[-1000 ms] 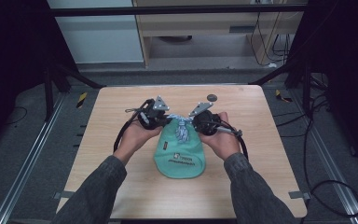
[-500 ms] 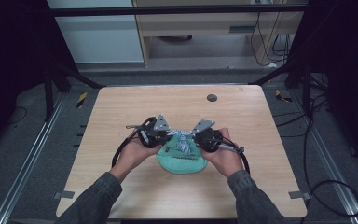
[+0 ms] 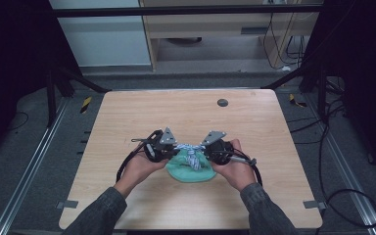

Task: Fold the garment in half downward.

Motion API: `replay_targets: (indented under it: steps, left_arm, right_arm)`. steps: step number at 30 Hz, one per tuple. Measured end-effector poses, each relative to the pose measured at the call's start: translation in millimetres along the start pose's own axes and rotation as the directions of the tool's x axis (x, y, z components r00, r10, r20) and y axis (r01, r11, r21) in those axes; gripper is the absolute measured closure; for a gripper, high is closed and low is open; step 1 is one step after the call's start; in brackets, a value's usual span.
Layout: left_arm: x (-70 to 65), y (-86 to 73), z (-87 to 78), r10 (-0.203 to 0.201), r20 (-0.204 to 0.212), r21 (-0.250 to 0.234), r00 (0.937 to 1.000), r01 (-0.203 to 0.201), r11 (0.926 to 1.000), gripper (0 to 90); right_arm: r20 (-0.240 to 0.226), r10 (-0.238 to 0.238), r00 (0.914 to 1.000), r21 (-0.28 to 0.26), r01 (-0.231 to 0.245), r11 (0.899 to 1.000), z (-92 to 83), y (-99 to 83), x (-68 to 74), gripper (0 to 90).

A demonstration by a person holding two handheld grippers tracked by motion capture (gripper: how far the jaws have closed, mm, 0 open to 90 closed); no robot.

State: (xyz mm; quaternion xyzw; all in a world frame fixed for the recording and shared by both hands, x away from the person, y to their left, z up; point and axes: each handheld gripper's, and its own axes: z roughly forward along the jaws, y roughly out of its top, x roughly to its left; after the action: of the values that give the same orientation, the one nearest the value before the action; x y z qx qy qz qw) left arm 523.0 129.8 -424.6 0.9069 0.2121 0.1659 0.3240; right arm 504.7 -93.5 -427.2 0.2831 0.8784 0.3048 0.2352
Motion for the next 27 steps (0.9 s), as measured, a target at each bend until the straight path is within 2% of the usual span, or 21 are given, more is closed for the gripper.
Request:
replay_targets:
  steps: [6, 12, 20, 27]
  left_arm:
    - [-2.7, -7.3, 3.4, -0.008, 0.012, 0.015, 0.9999, 0.008, 0.9999, 83.0]
    - [-4.8, -12.1, 2.8, -0.041, 0.033, 0.010, 0.9986, 0.040, 0.9991, 83.0]
    - [-14.5, -18.5, 1.3, -0.034, 0.047, 0.012, 0.9983, 0.033, 0.9994, 81.5]
    - [-21.9, -25.6, 1.0, -0.045, 0.053, 0.007, 0.9976, 0.045, 0.9990, 79.9]
  right_arm:
    - [-0.015, 0.007, 0.9999, 0.008, -0.007, 1.000, 2.3, -3.5, 3.8, 79.9]
    - [-0.033, 0.010, 0.9994, 0.008, -0.010, 1.000, 2.4, -6.2, 6.9, 79.7]
    - [-0.052, 0.013, 0.9986, 0.009, -0.012, 1.000, 1.1, -12.0, 13.4, 78.4]
    - [-0.070, 0.013, 0.9974, 0.017, -0.012, 1.000, -0.3, -19.9, 19.7, 77.3]
